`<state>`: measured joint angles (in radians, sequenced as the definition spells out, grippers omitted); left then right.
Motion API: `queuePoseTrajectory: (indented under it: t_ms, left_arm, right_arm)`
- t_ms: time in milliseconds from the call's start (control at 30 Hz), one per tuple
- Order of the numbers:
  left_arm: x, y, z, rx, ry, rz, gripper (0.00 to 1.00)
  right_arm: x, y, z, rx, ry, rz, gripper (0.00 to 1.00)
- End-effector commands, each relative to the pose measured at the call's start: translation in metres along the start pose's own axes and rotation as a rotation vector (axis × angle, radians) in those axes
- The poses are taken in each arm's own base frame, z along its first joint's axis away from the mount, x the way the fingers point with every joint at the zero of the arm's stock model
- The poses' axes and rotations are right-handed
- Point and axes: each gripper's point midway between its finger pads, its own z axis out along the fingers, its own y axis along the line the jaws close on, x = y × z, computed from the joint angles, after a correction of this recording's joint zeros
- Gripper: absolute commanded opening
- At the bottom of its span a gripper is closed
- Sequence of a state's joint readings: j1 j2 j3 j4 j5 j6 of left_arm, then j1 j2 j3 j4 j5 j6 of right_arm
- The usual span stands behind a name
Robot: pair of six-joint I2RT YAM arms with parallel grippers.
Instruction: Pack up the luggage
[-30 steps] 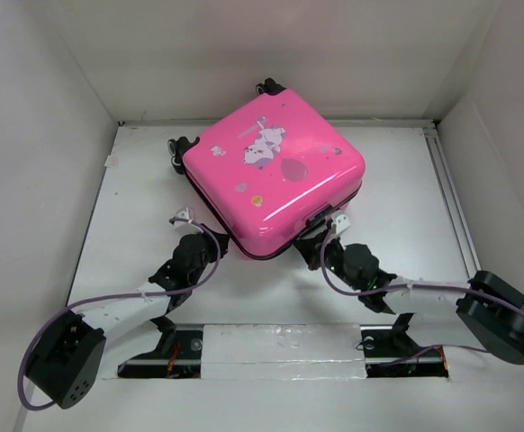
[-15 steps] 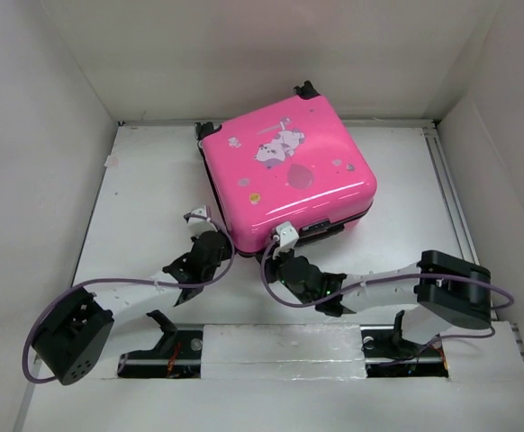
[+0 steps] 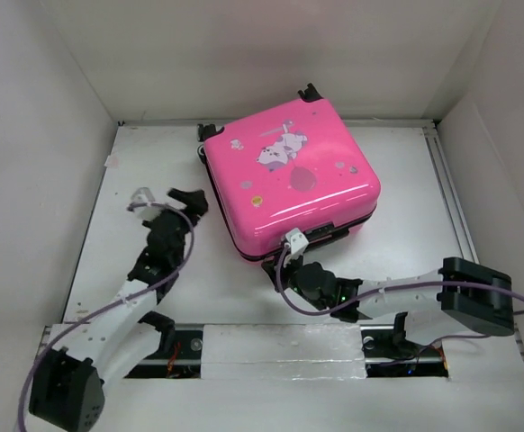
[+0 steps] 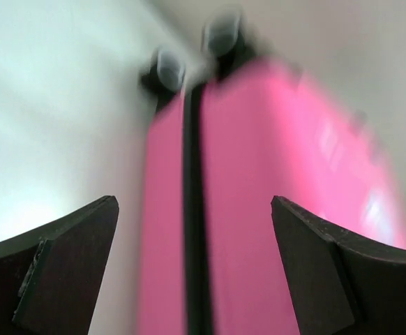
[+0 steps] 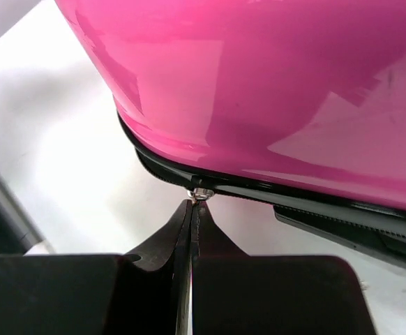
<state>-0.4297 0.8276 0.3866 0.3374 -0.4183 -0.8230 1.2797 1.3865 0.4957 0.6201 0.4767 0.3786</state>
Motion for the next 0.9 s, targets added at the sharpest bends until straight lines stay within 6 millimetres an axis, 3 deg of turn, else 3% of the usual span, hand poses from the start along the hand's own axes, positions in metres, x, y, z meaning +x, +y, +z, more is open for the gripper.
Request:
queuePoseTrajectory:
  t_ms: [0,33,67,133,167,333,400,533,733,833,867]
  left_arm:
    - [-0.079,-0.045,0.014,0.183,-0.163,-0.287,0.87]
    - [-0.091,-0.047,0.022,0.195,-0.171,-0.317,0.87]
    - [-0.101,-0.046,0.043,0.194,-0.138,-0.332,0.87]
    - [-0.107,-0.054,0.067,0.211,-0.087,-0.377,0.89]
    - [-0.101,-0.063,0.093,0.2,-0.022,-0.37,0.89]
    - [-0.081,-0.078,0.158,0.215,0.117,-0.39,0.9]
    - [-0.068,-0.082,0.188,0.212,0.217,-0.381,0.92]
    - [-0.046,-0.065,0.211,0.15,0.277,-0.394,0.92]
    - [-0.043,-0.056,0.231,0.107,0.261,-0.417,0.91]
    - [-0.037,-0.055,0.231,0.12,0.275,-0.464,0.86]
    - [-0.028,-0.047,0.229,0.11,0.281,-0.487,0.84]
  right_arm:
    - [0.026,0.075,-0.033,-0.345,0.117,0.041,0.0]
    - [0.027,0.076,-0.036,-0.357,0.122,0.052,0.0]
    - [0.026,0.075,-0.039,-0.357,0.122,0.066,0.0]
    - [0.03,0.069,-0.045,-0.355,0.128,0.075,0.0]
    - [0.035,0.065,-0.048,-0.351,0.135,0.071,0.0]
    - [0.036,0.061,-0.053,-0.344,0.15,0.055,0.0]
    - [0.025,0.062,-0.055,-0.344,0.124,0.065,0.0]
    - [0.024,0.054,-0.056,-0.313,0.115,0.063,0.0]
    - [0.029,0.052,-0.06,-0.317,0.134,0.056,0.0]
    - [0.029,0.051,-0.059,-0.309,0.13,0.056,0.0]
    - [0.029,0.051,-0.059,-0.309,0.13,0.056,0.0]
